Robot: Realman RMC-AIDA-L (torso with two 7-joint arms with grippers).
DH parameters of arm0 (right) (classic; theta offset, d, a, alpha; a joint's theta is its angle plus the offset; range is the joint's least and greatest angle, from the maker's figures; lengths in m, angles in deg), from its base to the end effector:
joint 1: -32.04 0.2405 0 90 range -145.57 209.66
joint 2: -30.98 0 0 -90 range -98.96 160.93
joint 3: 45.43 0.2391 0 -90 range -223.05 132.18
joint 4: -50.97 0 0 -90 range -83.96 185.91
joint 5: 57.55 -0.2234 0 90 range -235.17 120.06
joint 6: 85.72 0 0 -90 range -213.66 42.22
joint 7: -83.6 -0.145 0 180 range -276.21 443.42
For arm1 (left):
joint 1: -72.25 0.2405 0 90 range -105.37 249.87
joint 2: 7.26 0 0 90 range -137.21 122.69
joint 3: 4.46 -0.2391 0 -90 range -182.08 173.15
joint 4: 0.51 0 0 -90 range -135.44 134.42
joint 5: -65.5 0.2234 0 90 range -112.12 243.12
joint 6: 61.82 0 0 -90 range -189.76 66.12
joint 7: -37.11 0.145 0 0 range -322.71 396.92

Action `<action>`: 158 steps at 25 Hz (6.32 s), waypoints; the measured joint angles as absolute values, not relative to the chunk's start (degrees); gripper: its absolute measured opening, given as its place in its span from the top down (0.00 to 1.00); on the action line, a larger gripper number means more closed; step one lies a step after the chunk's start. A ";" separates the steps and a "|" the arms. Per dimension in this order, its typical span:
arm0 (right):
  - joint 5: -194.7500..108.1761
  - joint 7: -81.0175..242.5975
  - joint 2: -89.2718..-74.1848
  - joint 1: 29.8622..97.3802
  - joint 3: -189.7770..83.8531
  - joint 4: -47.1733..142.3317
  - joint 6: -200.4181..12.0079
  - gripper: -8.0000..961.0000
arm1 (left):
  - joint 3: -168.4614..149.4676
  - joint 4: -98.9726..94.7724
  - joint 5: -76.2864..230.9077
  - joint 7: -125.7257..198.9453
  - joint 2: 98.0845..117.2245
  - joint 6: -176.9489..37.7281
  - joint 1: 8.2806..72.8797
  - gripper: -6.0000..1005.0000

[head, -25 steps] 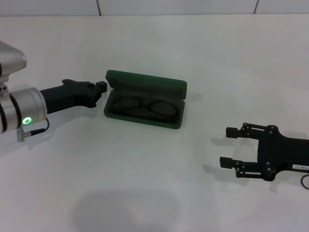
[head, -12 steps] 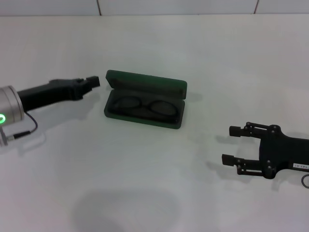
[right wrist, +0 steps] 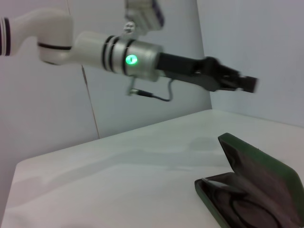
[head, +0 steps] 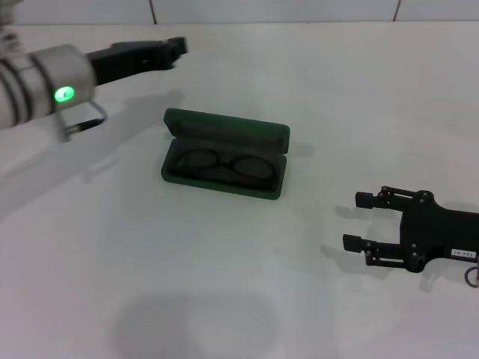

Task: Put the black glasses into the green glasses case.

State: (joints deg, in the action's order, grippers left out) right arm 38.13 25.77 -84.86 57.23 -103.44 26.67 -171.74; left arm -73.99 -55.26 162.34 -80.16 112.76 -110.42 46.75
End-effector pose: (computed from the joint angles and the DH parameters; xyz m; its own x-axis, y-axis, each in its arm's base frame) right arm 0.2796 0.2936 -0.0293 0.8258 -0.1937 -0.5296 -0.3235 -0.9320 -0.1635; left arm -0.2150 0.4073 0.0125 0.5184 0.5188 0.6798 0.8334 -0.4848 -0.2655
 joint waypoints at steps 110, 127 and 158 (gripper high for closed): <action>36.66 25.01 -84.77 58.85 -103.44 26.60 -168.69 0.23 | -103.25 -35.92 111.22 -25.41 113.00 -97.75 50.42 0.99; 36.66 24.41 -84.59 58.89 -103.44 26.62 -168.80 0.23 | -103.66 -39.57 116.50 -45.19 108.70 -104.33 47.30 0.98; 35.09 28.19 -84.67 57.53 -103.41 25.78 -170.35 0.23 | -66.21 -33.83 139.43 -19.79 112.56 -128.18 55.22 0.67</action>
State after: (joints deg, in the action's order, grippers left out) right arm 35.09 28.19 -84.67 57.53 -103.41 25.78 -170.35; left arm -66.21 -33.83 139.43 -19.79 112.56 -128.18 55.22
